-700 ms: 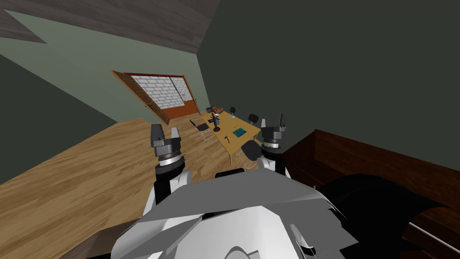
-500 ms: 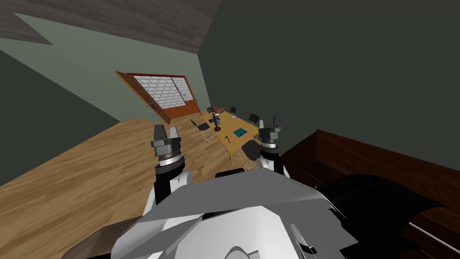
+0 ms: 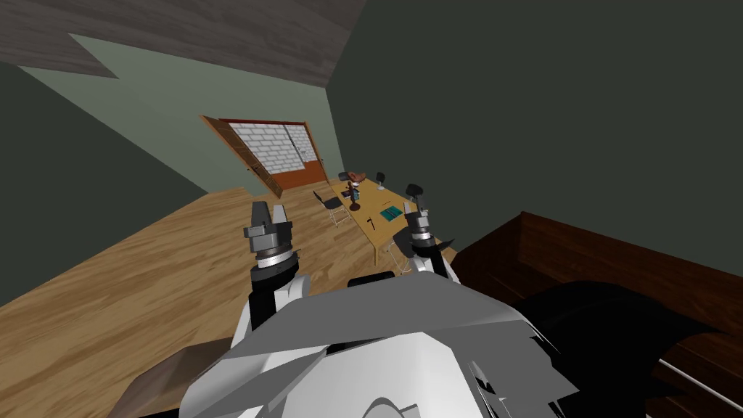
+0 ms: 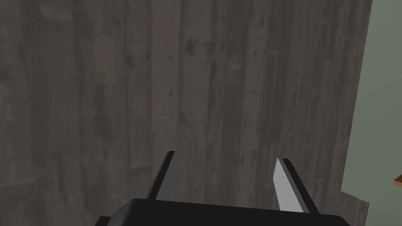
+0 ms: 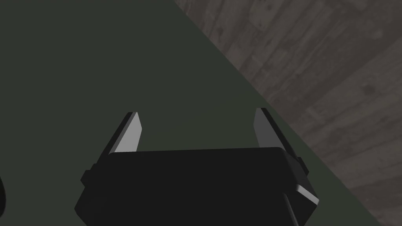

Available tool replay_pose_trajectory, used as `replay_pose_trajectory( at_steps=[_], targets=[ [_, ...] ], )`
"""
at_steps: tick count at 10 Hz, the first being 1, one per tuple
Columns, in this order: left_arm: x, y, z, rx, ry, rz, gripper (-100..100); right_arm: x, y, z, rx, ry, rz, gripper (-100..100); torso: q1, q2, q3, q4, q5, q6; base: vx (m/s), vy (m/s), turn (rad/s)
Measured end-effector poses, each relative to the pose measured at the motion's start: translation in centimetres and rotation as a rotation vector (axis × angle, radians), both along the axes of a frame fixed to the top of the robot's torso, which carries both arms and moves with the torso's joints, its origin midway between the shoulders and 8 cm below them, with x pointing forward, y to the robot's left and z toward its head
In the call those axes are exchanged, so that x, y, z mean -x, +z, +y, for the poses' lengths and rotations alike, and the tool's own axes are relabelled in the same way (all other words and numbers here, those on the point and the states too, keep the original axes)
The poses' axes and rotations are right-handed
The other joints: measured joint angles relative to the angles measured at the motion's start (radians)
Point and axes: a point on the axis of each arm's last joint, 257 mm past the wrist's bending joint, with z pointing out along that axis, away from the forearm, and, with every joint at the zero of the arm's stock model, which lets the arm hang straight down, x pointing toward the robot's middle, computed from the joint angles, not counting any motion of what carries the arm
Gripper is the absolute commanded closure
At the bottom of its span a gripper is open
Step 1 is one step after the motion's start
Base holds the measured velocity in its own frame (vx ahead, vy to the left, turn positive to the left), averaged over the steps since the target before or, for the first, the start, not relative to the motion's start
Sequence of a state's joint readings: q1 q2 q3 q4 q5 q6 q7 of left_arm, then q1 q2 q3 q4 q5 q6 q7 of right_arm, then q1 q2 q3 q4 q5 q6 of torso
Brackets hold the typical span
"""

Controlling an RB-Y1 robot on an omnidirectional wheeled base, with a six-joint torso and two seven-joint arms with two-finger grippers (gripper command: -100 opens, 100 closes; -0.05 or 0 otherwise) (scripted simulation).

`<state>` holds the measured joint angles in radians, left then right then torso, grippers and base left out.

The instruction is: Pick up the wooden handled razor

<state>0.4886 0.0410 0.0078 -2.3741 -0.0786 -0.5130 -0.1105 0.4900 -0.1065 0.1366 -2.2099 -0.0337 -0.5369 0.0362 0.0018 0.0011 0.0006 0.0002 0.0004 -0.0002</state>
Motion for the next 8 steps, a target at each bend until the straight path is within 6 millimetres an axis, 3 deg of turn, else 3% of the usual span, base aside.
replay_pose_trajectory(
  at_steps=[5,8],
  targets=[
    [0.0,0.0,0.0,0.000,0.000,0.000,0,-2.7,-8.0,3.7,0.156,0.080,0.168,-100,0.000,0.000,0.000,0.000,0.000,0.000,-0.018,0.022,0.075],
    [0.0,0.0,0.0,0.000,0.000,0.000,0,-3.4,-12.0,4.8,0.230,0.108,0.256,-100,-0.001,-0.001,0.000,0.000,0.000,0.000,-0.006,0.018,0.068]
  ],
)
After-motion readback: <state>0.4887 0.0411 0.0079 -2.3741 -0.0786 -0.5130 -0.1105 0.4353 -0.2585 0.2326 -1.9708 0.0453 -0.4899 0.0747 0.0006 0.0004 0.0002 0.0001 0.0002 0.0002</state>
